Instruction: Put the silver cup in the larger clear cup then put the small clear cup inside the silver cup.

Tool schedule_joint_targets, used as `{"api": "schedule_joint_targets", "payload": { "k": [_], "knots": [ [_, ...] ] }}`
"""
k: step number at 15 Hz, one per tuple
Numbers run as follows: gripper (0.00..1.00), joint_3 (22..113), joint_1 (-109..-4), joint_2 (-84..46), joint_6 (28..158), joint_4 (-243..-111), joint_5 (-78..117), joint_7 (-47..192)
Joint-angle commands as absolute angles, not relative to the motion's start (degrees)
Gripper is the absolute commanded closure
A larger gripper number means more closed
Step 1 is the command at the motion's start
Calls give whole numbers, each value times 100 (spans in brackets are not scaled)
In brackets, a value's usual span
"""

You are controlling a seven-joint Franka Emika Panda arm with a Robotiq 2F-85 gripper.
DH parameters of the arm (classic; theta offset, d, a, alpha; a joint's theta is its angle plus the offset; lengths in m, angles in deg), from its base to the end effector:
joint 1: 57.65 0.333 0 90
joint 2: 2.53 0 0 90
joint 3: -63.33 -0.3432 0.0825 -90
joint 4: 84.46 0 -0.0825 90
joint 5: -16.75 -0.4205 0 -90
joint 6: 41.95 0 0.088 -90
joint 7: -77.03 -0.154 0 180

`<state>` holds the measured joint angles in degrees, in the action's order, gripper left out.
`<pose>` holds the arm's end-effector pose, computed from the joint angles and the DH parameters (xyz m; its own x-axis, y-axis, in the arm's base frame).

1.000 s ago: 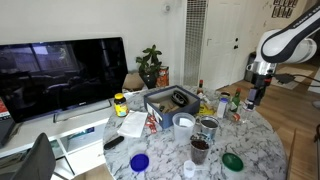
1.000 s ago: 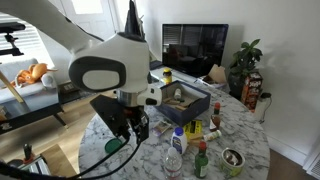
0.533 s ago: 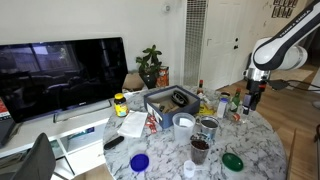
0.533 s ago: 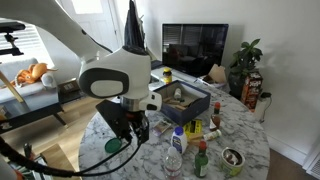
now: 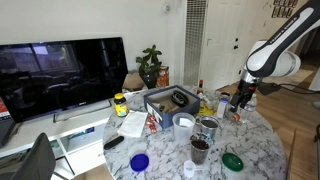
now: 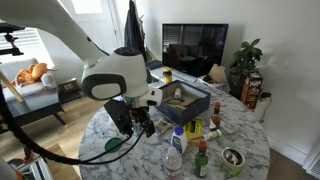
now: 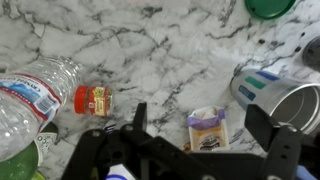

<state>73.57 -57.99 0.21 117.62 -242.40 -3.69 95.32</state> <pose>0.4063 -0.0847 0.1846 0.9753 -0.1997 0.0939 -0.1867 -0.9736 -0.1314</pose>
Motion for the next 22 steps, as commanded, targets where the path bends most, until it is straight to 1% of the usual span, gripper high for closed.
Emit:
{"api": "schedule_joint_targets", "payload": {
  "k": [1, 5, 6, 11, 16, 22],
  "knots": [
    [0, 7043, -5520, -645, 12871, -24242, -994, 9243],
    [0, 6507, -5421, -907, 13128, -24100, -2075, 9564],
    [0, 6362, -5480, -878, 12996, -24034, -2360, 9735],
    [0, 6268, -5593, -932, 13034, -23947, -2603, 10087],
    [0, 5801, -5632, -991, 13033, -23613, -4205, 11025],
    [0, 5619, -5590, -1607, 13273, -23391, -4956, 11684]
  ]
}}
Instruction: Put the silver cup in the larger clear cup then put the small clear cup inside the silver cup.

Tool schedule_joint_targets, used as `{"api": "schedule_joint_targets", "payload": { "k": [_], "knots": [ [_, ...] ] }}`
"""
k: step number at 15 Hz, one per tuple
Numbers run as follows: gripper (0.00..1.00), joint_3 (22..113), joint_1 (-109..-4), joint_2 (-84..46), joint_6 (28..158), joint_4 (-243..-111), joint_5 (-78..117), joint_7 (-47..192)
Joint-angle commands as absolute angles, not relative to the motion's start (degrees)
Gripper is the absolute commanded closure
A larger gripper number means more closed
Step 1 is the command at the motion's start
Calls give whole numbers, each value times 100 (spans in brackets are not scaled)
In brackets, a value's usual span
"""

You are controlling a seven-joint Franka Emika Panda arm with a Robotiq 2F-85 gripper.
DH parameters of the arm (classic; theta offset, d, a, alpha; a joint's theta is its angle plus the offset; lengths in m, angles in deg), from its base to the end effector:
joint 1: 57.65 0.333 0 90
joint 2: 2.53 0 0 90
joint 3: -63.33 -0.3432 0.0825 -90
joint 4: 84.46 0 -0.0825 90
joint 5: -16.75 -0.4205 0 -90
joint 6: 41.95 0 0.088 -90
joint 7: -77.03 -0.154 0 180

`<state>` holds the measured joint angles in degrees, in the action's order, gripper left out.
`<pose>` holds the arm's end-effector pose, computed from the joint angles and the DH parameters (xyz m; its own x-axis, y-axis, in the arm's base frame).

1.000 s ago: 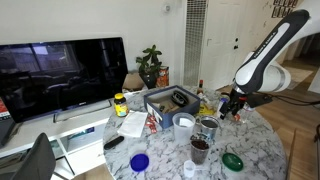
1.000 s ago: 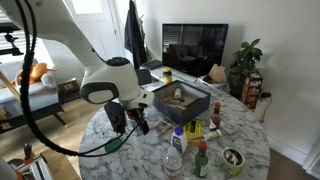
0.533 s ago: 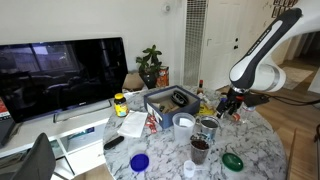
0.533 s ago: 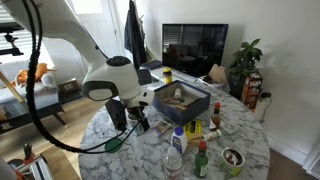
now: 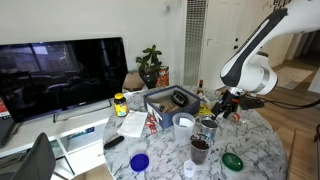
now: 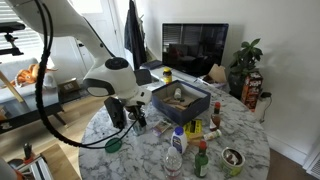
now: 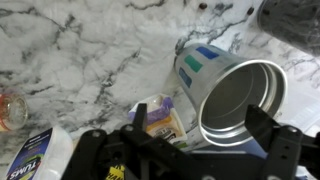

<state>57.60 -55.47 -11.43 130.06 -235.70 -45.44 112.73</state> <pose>0.4434 0.0053 0.1468 0.9286 -0.3183 0.1905 -0.2697 -0.9319 -0.2427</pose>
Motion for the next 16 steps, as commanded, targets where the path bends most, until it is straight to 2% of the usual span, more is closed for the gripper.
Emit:
{"api": "schedule_joint_targets", "payload": {
  "k": [1, 2, 3, 5, 11, 14, 16],
  "knots": [
    [0, 5580, -5602, -1701, 13342, -23351, -5075, 11847],
    [7, 5553, -5613, -1791, 13375, -23307, -5162, 11917],
    [28, 5517, -5624, -1873, 13409, -23249, -5258, 12007],
    [31, 5449, -5651, -2011, 13467, -23144, -5461, 12152],
    [78, 5390, -5662, -2220, 13613, -22971, -5858, 12409],
    [99, 5400, -5733, -2133, 13555, -22986, -5946, 12579],
    [100, 5432, -5767, -2064, 13529, -23016, -5950, 12651]
  ]
}}
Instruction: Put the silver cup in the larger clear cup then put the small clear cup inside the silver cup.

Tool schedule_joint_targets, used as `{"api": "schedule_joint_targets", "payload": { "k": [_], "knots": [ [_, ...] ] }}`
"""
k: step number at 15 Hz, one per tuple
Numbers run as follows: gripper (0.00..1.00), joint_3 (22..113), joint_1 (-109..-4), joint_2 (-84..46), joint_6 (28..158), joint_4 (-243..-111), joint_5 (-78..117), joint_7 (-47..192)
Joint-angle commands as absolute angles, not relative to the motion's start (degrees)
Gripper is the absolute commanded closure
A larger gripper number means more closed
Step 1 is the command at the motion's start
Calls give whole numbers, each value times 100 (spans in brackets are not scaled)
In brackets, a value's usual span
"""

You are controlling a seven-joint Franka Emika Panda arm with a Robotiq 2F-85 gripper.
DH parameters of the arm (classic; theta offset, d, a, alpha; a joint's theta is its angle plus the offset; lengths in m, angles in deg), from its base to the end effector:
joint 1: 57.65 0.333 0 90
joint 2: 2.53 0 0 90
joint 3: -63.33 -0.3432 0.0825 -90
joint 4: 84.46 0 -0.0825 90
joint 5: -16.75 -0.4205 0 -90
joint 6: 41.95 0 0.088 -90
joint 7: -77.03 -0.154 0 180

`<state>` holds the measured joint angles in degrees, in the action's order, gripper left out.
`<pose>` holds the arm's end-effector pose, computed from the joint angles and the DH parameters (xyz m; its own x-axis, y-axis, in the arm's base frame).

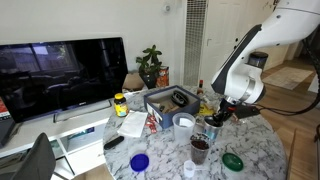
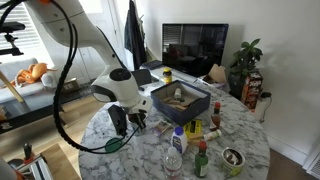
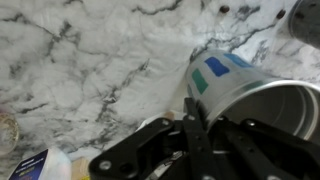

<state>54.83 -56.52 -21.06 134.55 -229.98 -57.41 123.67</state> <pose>0.4518 0.0076 0.1017 0.9272 -0.3260 0.1843 -0.2862 -0.9343 -0.2126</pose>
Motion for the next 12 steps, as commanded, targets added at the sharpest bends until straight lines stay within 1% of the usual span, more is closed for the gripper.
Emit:
{"api": "schedule_joint_targets", "payload": {
  "k": [1, 7, 9, 12],
  "knots": [
    [100, 5460, -5788, -1991, 13523, -23067, -5907, 12679],
    [99, 5570, -5792, -1118, 13313, -23461, -5545, 12413],
    [99, 5498, -5750, -709, 13266, -23496, -5524, 12407],
    [99, 5396, -5625, -481, 13270, -23362, -5385, 12243]
  ]
}}
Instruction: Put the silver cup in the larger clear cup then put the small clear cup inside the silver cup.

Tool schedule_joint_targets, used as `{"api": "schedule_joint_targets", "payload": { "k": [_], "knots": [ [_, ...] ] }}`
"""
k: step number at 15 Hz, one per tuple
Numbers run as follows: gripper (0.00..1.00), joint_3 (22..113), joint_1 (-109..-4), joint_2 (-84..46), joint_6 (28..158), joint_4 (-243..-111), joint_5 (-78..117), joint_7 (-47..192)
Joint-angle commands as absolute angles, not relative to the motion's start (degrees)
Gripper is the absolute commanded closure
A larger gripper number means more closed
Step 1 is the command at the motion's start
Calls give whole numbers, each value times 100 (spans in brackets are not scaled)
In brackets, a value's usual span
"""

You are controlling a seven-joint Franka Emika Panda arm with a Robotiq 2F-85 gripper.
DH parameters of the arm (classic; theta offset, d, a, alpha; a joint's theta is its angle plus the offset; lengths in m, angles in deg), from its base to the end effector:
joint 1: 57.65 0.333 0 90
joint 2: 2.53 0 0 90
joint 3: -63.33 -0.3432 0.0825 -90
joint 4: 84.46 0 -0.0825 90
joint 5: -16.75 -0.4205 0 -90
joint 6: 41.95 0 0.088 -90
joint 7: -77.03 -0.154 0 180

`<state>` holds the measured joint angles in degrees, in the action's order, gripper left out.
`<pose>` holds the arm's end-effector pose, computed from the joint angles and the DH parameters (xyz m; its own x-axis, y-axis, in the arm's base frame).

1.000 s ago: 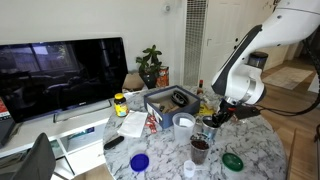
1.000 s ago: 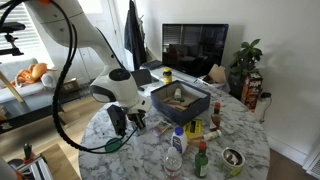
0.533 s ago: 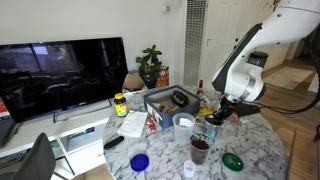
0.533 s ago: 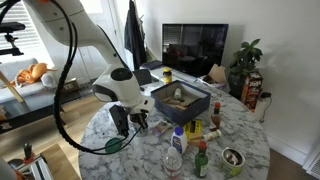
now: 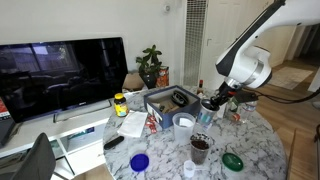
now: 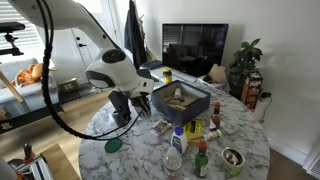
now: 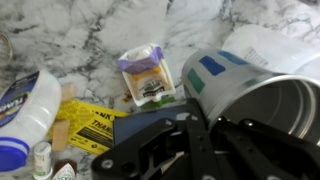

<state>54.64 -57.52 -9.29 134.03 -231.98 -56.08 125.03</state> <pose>0.4745 0.0013 0.1863 0.8920 -0.2921 0.3450 -0.2144 -0.9453 -0.2460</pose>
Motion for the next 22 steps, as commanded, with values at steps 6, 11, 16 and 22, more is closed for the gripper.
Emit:
{"api": "schedule_joint_targets", "payload": {
  "k": [6, 11, 16, 22],
  "knots": [
    [99, 5225, -5501, -283, 13274, -23131, -5269, 12336],
    [99, 5205, -5487, -436, 13550, -23110, -4743, 12221],
    [99, 5058, -5425, -594, 13234, -22797, -5175, 12507],
    [99, 4943, -5417, -1242, 13413, -22354, -5439, 12594]
  ]
}}
